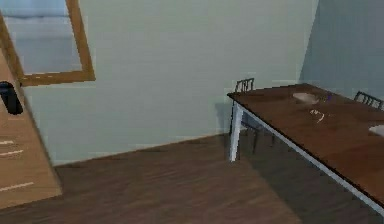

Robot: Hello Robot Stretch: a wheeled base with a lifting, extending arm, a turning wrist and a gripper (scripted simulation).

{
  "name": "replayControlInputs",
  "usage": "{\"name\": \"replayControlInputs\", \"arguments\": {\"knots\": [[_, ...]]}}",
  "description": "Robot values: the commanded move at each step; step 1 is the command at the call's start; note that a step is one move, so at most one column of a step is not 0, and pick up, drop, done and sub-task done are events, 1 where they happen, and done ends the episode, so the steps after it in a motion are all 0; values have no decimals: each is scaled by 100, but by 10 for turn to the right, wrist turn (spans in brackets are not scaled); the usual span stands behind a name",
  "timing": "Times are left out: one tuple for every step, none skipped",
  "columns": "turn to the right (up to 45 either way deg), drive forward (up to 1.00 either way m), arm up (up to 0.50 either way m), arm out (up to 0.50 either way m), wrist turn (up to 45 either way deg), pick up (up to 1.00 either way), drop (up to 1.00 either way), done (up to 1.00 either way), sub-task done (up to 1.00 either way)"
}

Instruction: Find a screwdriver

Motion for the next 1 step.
{"name": "replayControlInputs", "arguments": {"knots": [[0,10,0,0,0,0,0,0,0]]}}
